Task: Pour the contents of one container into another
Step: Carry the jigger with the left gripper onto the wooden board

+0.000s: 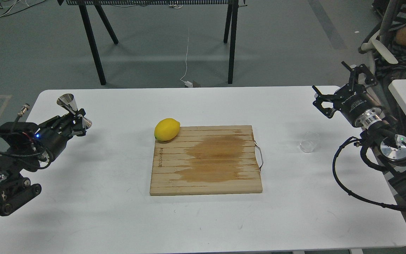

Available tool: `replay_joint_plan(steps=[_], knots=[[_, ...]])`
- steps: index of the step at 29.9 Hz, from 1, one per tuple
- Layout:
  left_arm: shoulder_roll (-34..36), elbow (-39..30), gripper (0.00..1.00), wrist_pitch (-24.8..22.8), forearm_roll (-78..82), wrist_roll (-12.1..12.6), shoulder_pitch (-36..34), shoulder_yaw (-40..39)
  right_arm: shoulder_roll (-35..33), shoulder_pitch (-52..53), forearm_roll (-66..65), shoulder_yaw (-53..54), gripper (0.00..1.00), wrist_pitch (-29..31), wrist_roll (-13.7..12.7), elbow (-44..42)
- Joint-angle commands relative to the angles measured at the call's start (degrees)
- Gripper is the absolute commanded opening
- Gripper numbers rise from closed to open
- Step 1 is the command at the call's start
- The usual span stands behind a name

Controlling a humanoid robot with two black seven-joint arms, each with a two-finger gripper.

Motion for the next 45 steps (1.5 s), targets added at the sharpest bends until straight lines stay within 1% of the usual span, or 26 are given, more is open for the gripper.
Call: replay_joint_plan(steps=[1,4,6,8,11,15,17,24,27,29,37,40,45], knots=[[3.53,-8.78,0.0,-0.03,3.0,0.35,-2.77,0.08,-1.58,0.43,0.0,0.09,1.0,0.0,-0.03,-0.18],[3.36,-12.83,0.0,-0.03,6.33,0.88,-5.14,0.0,-3.25,0.61,0.0,0.35,1.0,0.0,-0.03,-0.53],[2.75,-14.15,0.0,-0.03,8.62,1.67,-6.55,-0.01,-3.61,0.61,0.09,0.62,1.0,0.0,-0.03,-0.71],[0.56,-15.04,0.0,-0.03,10.82,1.85,-7.7,-0.01,-3.87,0.52,0.09,0.8,1.0,0.0,-0.12,-0.79],[-4.01,-15.13,0.0,-0.03,15.12,2.02,-9.02,0.08,-4.66,0.26,0.79,1.23,1.0,0.0,0.05,-1.06],[-9.19,-15.22,0.0,-0.03,21.36,2.37,-9.11,0.08,-4.58,0.17,0.79,2.55,1.0,0.0,0.05,-2.29],[-12.18,-15.22,0.0,-1.21,24.44,3.43,-8.93,0.08,-4.58,0.25,0.79,2.64,1.0,0.0,0.05,-2.29],[-20.71,-13.72,0.0,-4.99,32.61,4.4,-8.32,1.48,-4.49,0.17,0.79,2.29,1.0,0.0,0.05,-2.38],[-23.79,-11.27,0.0,-6.14,34.9,4.4,-8.32,2.28,-4.49,0.08,0.79,2.29,1.0,0.0,0.05,-2.46],[-27.03,-9.07,0.01,-6.23,35.81,4.4,-8.32,2.89,-4.49,0.08,0.79,2.29,1.0,0.0,0.05,-2.46],[-37.41,1.74,0.01,-6.14,35.81,4.22,-8.4,4.56,-4.66,0.17,0.7,2.29,1.0,0.0,0.05,-2.64],[-37.95,3.67,0.01,-6.14,35.81,4.4,-8.4,5.79,-4.66,0.34,0.7,2.2,1.0,0.0,0.05,-3.43],[-37.95,9.91,0.01,-5.62,35.81,4.22,-8.4,7.11,-4.66,0.43,0.7,2.11,1.0,0.0,0.05,-3.69]])
